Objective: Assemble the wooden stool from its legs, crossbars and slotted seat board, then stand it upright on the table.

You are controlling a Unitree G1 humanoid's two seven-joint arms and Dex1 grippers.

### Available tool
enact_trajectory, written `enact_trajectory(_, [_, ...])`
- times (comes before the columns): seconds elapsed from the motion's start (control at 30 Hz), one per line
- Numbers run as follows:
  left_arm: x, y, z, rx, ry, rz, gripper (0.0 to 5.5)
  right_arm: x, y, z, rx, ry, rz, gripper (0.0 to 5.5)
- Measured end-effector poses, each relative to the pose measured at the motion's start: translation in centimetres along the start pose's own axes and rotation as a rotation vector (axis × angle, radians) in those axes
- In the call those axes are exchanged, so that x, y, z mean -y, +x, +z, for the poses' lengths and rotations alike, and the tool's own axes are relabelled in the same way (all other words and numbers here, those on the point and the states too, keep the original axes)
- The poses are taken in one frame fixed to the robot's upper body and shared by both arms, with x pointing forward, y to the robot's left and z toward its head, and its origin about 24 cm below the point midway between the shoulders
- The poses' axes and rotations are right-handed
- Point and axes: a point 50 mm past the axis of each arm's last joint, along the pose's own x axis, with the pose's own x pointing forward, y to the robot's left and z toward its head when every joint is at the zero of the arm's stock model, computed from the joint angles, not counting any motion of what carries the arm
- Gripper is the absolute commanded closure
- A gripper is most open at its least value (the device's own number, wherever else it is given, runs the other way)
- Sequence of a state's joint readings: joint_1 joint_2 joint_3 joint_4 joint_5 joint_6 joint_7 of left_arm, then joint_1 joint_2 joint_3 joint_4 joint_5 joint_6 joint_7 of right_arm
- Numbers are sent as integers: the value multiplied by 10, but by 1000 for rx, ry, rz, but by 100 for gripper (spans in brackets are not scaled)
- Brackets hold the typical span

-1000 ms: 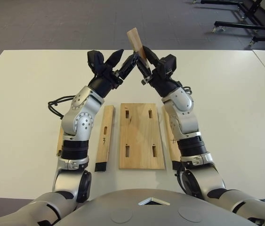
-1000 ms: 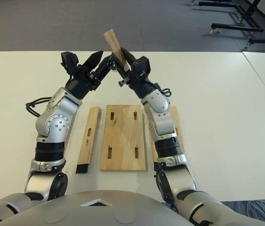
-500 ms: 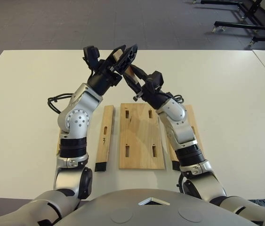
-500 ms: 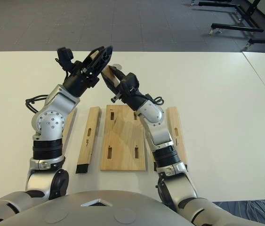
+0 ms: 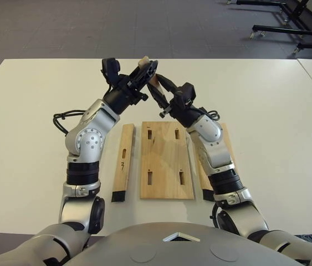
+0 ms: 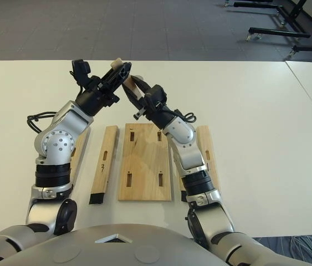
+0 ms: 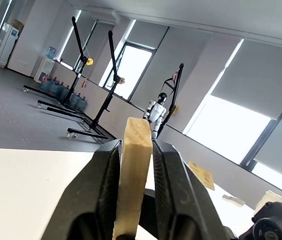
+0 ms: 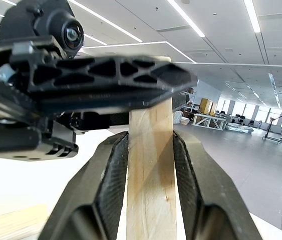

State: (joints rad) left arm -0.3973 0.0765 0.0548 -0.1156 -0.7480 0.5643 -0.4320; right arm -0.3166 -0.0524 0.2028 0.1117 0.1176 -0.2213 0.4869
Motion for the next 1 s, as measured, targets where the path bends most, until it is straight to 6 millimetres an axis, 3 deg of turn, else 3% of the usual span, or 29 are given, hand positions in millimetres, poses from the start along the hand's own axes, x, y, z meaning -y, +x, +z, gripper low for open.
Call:
enact_trajectory(0.53, [-9,-3,-3,6,48,15,512,0,1,-5,-25,-41,6,421])
enact_trajectory(0.73, [-9,-5,-2,53,59,7,512,4,1,-8,-72,24,1,297])
enact_trajectory(0.9, [-18,-10,8,113,133,97,512,16,-9,9,-59,168,51,201])
enact_trajectory(1.0, [-26,-13,11,127,188,189,512,23,-19,20,-78,270,146,196])
